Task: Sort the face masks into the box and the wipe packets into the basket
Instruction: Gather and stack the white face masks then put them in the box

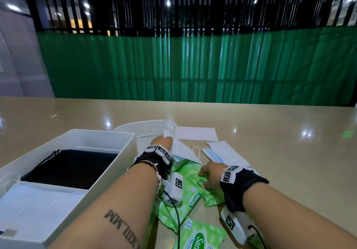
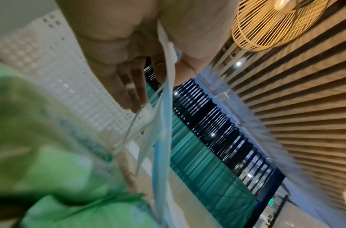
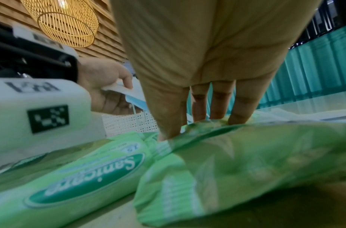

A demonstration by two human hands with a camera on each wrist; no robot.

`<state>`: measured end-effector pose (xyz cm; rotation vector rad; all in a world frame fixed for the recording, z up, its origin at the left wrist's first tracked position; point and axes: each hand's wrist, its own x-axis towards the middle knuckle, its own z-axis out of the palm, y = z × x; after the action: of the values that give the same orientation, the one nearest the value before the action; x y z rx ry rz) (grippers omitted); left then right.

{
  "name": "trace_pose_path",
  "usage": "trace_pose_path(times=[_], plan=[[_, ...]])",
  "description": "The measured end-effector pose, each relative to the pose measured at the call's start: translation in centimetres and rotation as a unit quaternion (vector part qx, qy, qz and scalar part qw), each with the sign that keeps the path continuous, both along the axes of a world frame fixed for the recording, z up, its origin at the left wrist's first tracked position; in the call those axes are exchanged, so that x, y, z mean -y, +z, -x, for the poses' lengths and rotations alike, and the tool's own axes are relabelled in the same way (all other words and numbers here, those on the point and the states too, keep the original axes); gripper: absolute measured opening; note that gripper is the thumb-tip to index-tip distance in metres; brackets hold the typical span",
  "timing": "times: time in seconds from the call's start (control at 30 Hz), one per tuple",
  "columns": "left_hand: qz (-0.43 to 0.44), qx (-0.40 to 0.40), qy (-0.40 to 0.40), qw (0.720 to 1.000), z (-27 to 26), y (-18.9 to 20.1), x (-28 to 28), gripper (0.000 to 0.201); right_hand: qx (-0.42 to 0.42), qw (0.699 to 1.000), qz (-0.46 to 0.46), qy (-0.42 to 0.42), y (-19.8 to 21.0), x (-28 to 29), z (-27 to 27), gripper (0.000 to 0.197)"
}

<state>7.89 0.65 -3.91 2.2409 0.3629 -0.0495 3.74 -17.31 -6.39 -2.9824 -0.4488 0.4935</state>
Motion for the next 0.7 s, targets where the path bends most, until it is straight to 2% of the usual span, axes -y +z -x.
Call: trace_pose_path(times=[0.07,0.13,0.23,0.33,0.4,0.5,0.57,0.6,0.63,0.7], plan=[[0.047,0.058,0.023,0.997,0.6,1.4,-0.1,0.017,-0.002,1.0,0.002,-0.004,0.2,-0.1,0.3,0.051],[0.087,0.112,0.025,0.99,1.9,2.9,0.0,0.021,0.0,1.0,0.007,-0.007,0.3,-0.3,0.5,0.051],[0.118,0.168,0.013,0.979,4.0,5.1,0.2,0.005,-0.001,1.0,0.018,-0.011,0.5,-0.3,0.9,0.053],[0.155,0.22,0.014,0.963,5.2,7.0,0.4,0.024,-0.012,1.0,0.013,-0.016,0.8,-0.3,1.6,0.056],[0.191,0.236,0.004,0.953,6.5,8.1,0.7,0.021,-0.004,0.999,-0.043,-0.034,1.5,0.1,2.2,0.052],[0.242,0.225,-0.017,0.944,8.3,8.9,1.2,0.02,0.025,0.978,-0.185,-0.092,2.7,1.6,2.9,0.037],[0.299,0.213,-0.027,0.93,9.2,9.0,1.6,0.02,0.016,0.946,-0.296,-0.135,3.2,3.1,3.2,0.023],[0.327,0.202,-0.031,0.923,9.7,8.9,1.9,0.019,-0.008,0.915,-0.369,-0.164,3.3,3.7,3.5,0.014],[0.349,0.188,-0.035,0.917,10.3,8.8,2.2,0.017,-0.033,0.873,-0.448,-0.191,3.6,4.2,4.0,0.008],[0.384,0.164,-0.044,0.907,11.2,8.4,2.7,0.013,-0.073,0.77,-0.588,-0.237,4.2,5.1,5.2,0.009]])
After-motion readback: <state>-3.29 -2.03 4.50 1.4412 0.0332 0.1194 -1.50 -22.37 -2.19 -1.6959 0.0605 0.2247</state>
